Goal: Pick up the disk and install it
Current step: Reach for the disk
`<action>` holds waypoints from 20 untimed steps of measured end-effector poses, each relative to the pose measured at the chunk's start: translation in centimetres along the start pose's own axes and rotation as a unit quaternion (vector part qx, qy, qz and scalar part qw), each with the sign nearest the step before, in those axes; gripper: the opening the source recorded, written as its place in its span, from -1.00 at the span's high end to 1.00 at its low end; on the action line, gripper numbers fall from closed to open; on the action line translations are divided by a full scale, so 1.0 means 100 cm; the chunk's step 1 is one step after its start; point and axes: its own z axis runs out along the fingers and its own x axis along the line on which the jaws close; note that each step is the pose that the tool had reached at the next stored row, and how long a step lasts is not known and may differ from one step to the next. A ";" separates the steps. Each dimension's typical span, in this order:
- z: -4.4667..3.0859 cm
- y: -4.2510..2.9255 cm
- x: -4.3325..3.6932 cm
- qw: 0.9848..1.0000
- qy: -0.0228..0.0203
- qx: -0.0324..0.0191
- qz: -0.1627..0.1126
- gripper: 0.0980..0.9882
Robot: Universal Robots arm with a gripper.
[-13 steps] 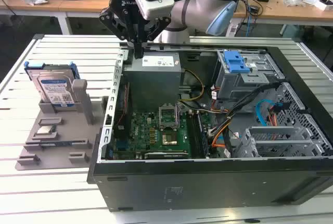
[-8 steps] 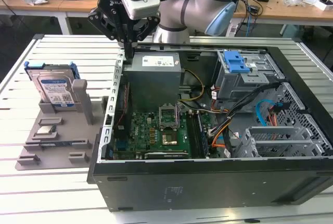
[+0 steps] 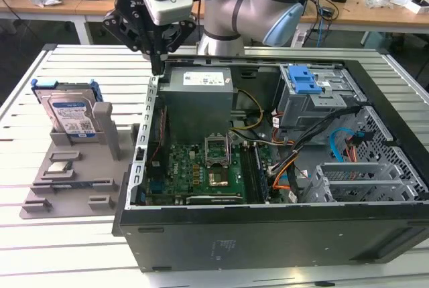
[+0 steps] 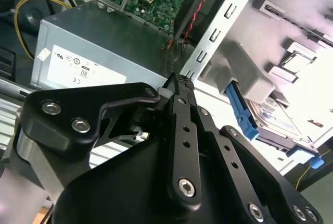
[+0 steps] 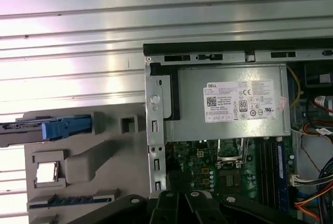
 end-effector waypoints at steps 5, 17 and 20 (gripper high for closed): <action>-0.0004 -0.0012 0.0161 1.000 0.000 0.000 0.000 0.98; -0.0012 -0.0037 0.0490 1.000 0.000 0.000 0.000 0.98; -0.0015 -0.0043 0.0582 1.000 0.000 0.000 0.000 0.98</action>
